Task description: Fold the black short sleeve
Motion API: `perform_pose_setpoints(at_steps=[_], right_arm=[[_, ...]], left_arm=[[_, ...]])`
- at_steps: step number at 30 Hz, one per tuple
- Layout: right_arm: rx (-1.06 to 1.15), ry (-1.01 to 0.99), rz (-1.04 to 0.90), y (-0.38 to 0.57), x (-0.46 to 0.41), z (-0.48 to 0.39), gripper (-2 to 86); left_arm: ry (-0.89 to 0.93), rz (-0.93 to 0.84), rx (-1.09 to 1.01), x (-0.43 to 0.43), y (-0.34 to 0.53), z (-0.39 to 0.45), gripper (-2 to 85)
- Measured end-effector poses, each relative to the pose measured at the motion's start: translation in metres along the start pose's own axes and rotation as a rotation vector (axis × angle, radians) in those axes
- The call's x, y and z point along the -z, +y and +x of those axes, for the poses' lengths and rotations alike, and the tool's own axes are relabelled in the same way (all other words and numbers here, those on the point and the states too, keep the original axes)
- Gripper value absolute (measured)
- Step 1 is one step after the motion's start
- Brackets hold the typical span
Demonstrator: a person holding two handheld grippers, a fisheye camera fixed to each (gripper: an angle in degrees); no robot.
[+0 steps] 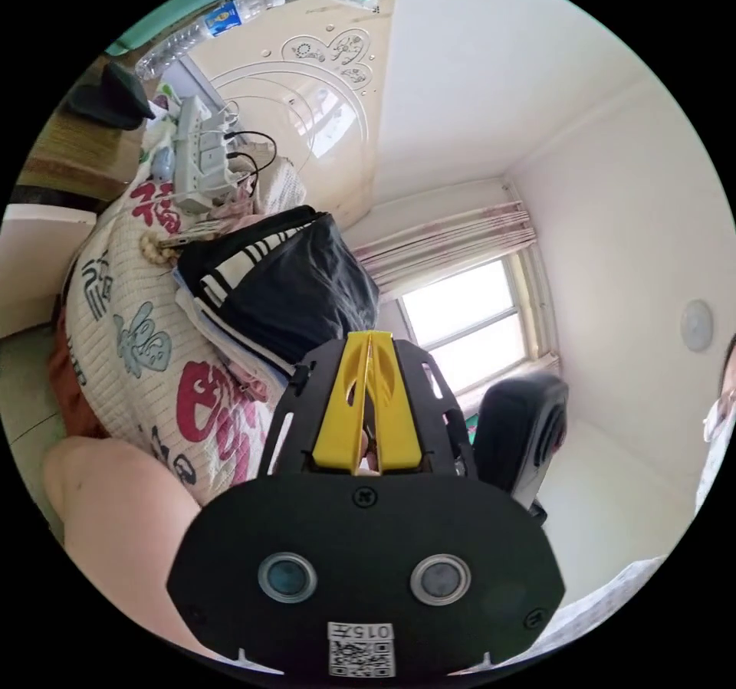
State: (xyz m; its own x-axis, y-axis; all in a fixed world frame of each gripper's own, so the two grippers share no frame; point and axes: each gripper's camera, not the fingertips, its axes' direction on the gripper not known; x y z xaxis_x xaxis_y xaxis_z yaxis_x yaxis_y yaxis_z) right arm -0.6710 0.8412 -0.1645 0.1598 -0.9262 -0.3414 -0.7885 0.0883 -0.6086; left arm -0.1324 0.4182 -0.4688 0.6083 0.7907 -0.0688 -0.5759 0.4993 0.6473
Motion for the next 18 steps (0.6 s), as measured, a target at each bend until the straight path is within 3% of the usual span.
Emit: perform_pose_setpoints(at_steps=[3,7,13,18], right_arm=[[-0.124,-0.102,0.058,-0.022,0.005,0.026,-1.0],[-0.252,-0.399,0.094,-0.054,-0.003,0.075,-1.0],[-0.327,-0.826,0.143,-0.14,-0.034,0.139,0.0],[-0.349,-1.018,0.155,-0.233,-0.067,0.163,4.6]], left_arm=[[0.087,0.035,0.009,-0.005,-0.022,-0.011,-0.9],[-0.1,0.092,-0.158,-0.01,-0.07,-0.022,-0.5],[-0.176,-0.14,-0.22,-0.079,-0.117,-0.063,7.2],[-0.201,-0.269,-0.281,-0.124,-0.106,-0.073,5.8]])
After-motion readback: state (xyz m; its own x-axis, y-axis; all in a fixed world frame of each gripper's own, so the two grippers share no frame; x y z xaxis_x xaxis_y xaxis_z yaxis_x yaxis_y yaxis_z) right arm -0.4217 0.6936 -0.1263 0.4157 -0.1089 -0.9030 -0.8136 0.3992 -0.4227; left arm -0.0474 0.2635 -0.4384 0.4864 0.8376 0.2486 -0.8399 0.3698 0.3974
